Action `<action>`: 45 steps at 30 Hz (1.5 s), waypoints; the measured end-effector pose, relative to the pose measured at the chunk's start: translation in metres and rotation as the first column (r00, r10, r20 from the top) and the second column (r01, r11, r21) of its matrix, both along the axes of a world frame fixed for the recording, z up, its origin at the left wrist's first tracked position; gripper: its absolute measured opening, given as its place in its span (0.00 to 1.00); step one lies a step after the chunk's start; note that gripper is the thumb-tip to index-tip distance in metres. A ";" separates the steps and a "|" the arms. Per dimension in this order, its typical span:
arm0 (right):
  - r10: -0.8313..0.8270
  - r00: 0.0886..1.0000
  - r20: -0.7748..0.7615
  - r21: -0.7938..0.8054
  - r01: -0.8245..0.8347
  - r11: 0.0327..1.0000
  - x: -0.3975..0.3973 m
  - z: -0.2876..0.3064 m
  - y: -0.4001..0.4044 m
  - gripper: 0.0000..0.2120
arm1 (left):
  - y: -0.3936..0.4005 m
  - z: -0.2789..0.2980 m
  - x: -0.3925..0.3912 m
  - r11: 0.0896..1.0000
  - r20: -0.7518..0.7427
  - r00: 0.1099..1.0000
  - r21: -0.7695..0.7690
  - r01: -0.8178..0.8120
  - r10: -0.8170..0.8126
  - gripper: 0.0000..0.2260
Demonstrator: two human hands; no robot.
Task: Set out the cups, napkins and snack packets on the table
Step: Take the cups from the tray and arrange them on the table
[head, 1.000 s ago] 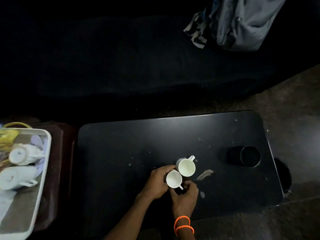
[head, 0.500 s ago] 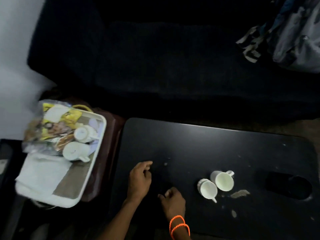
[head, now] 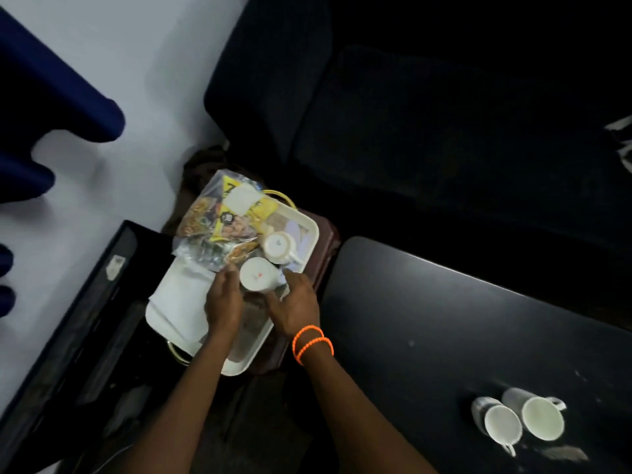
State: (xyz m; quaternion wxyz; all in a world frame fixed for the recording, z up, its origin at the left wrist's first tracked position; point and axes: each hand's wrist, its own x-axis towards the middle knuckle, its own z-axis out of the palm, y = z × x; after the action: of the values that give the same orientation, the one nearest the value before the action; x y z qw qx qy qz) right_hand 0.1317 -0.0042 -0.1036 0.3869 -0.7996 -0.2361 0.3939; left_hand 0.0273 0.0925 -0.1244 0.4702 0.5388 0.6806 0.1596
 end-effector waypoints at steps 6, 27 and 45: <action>-0.041 0.998 -0.048 -0.076 0.037 0.996 -0.008 -0.006 0.026 0.27 | 0.017 0.004 0.008 0.918 0.209 0.922 -0.305 -0.255 0.325 0.21; -0.410 0.841 -0.353 0.021 0.446 0.895 0.057 -0.032 -0.177 0.28 | -0.167 -0.002 0.075 0.779 0.301 0.777 -0.143 0.611 -0.553 0.34; -0.595 0.790 -0.148 -0.329 0.528 0.783 0.146 -0.051 -0.304 0.39 | -0.340 -0.044 0.152 0.606 0.092 0.602 0.026 0.795 -0.793 0.33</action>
State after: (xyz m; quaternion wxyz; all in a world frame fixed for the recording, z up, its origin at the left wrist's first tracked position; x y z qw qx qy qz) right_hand 0.2772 -0.3081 -0.1550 0.4003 -0.8239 0.1201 0.3829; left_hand 0.1790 -0.2471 -0.1687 0.5281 0.7726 0.3493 -0.0464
